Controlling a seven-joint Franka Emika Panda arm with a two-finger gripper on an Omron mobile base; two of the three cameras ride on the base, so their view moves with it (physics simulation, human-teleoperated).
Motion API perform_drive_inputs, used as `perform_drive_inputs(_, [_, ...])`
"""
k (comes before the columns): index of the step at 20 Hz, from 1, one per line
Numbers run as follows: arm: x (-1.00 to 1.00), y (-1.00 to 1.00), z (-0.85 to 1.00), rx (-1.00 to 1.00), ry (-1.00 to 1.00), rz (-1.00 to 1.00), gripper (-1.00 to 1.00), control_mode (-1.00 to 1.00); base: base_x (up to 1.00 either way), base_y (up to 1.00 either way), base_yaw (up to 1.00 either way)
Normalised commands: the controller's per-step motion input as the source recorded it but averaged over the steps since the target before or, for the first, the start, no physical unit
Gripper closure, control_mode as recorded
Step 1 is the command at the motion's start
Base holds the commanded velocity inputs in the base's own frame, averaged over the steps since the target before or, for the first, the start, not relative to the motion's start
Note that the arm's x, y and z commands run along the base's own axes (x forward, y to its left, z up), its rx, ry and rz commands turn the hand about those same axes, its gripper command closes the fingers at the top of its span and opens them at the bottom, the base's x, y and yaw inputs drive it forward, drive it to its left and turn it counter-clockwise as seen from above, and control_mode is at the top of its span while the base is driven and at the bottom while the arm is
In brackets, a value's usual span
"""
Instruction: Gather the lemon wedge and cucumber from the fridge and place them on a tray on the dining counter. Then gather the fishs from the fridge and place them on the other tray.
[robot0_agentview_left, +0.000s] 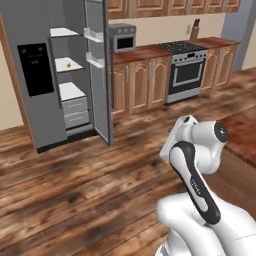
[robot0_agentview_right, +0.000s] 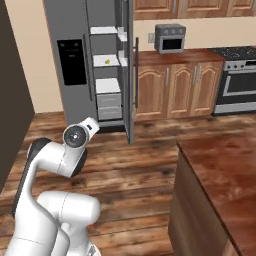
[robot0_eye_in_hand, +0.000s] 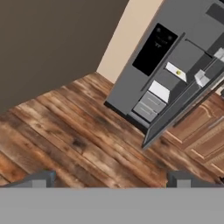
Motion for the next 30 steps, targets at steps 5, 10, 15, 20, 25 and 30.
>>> perform_drive_inputs(5, [0.00,0.00,0.00,0.00,0.00,0.00,-1.00,1.00,1.00,0.00,0.02])
perform_drive_inputs(10, [0.00,0.00,0.00,0.00,0.00,0.00,-1.00,1.00,1.00,0.13,0.02])
perform_drive_inputs(15, [0.00,0.00,0.00,0.00,0.00,0.00,-1.00,1.00,1.00,0.26,0.09])
perform_drive_inputs(20, [0.00,0.00,0.00,0.00,0.00,0.00,-1.00,1.00,1.00,0.18,0.14])
perform_drive_inputs(25, [0.00,0.00,0.00,0.00,0.00,0.00,-1.00,1.00,0.97,0.12,0.17])
perform_drive_inputs(30, [0.00,0.00,0.00,0.00,0.00,0.00,-1.00,1.00,0.87,0.03,0.18])
